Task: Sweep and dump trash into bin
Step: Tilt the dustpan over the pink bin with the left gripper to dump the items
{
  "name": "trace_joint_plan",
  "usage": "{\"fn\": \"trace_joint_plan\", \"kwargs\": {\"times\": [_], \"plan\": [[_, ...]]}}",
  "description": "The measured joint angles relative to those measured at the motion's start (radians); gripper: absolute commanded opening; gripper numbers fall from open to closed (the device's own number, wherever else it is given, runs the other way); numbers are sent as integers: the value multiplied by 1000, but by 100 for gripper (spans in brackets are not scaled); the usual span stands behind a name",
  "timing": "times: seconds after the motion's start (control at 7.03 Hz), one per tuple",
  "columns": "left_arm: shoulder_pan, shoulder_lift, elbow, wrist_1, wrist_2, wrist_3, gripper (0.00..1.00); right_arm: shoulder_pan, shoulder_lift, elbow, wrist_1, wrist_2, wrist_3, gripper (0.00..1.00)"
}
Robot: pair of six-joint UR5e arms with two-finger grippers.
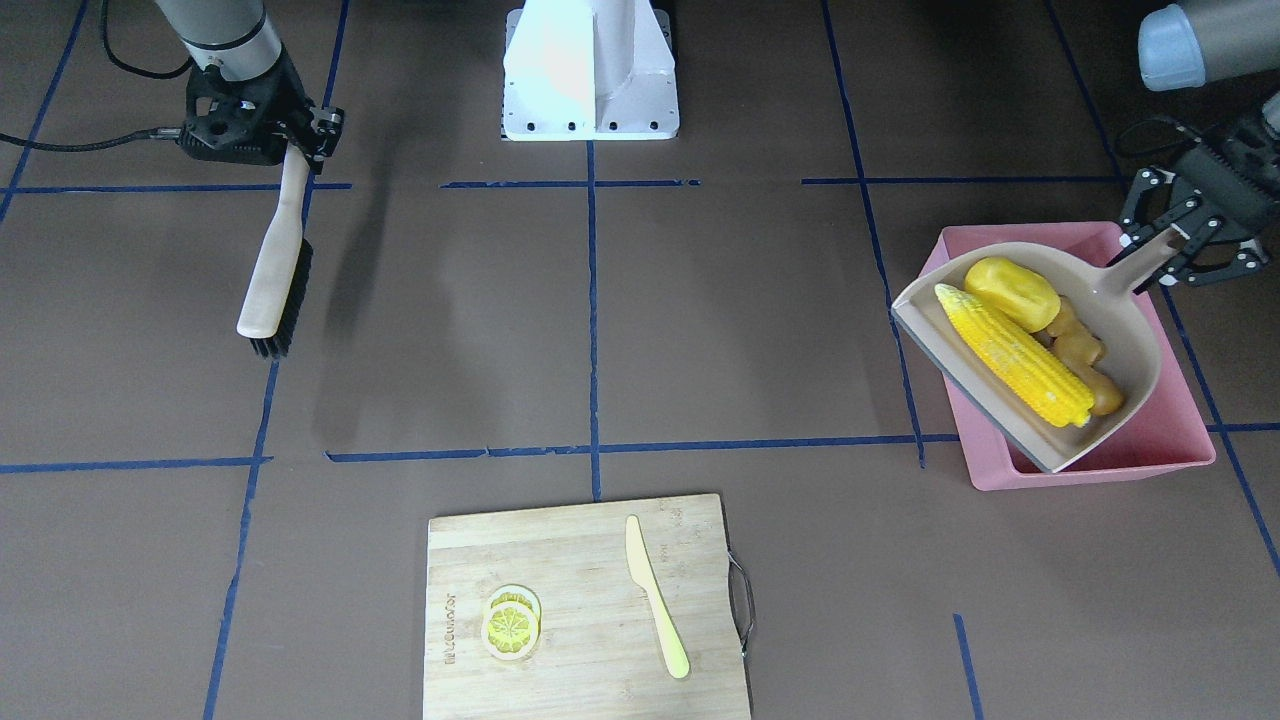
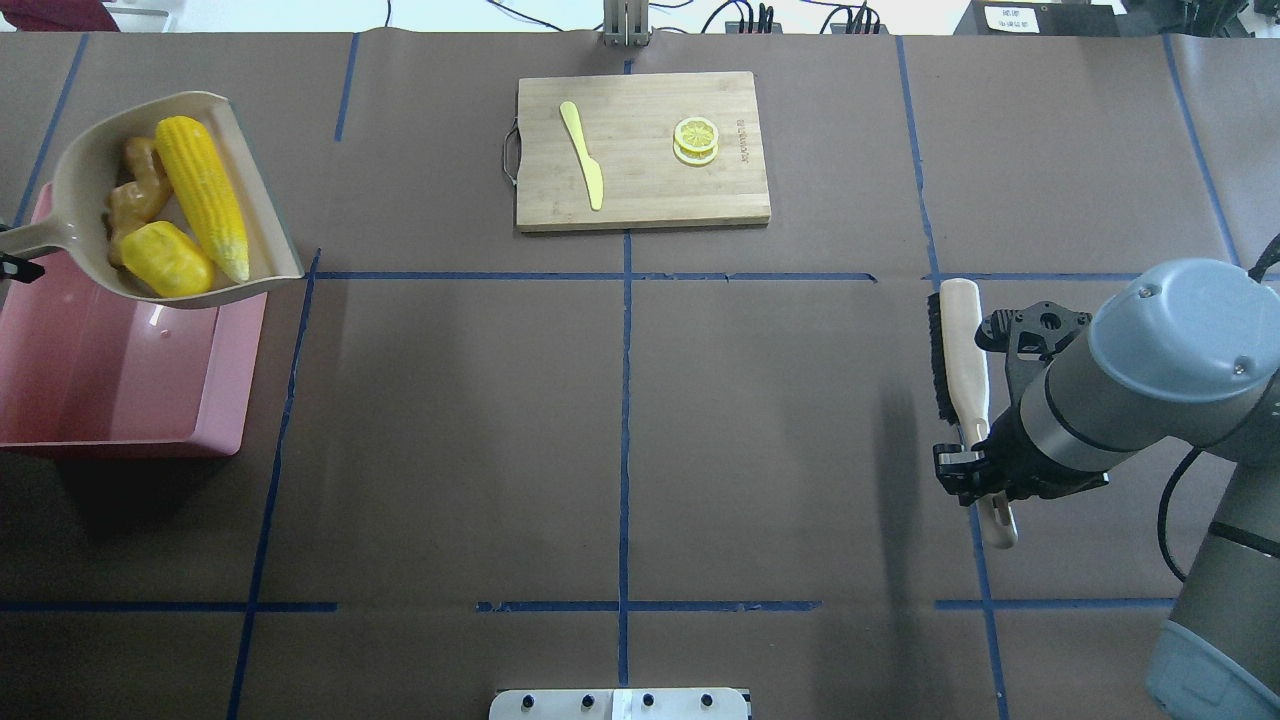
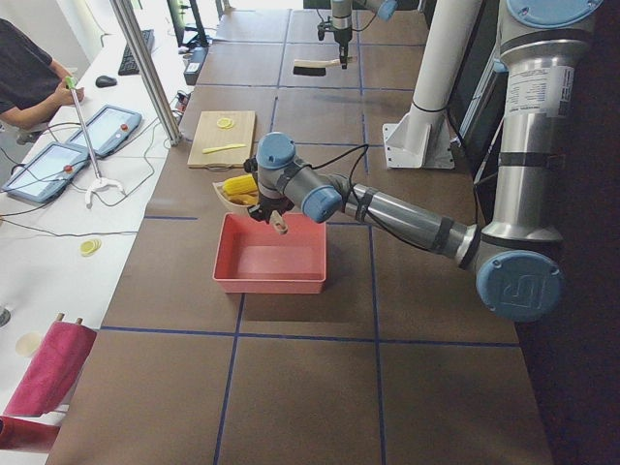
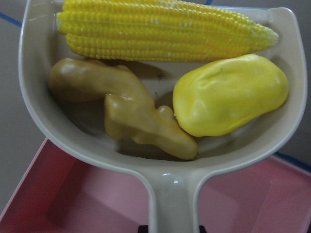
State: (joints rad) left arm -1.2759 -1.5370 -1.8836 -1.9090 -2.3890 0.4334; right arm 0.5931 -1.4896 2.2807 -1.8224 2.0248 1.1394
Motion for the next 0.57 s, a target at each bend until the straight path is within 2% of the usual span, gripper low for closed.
{"fn": "trace_joint_plan", "kwargs": {"times": [0.28,0.57], "plan": [[-100,80,2,6,4,87,0,54,-68,0,2,1,-93,0],[-148,108,-3,9,51,132,0,83,-118,-4,4,2,-158,0]]}}
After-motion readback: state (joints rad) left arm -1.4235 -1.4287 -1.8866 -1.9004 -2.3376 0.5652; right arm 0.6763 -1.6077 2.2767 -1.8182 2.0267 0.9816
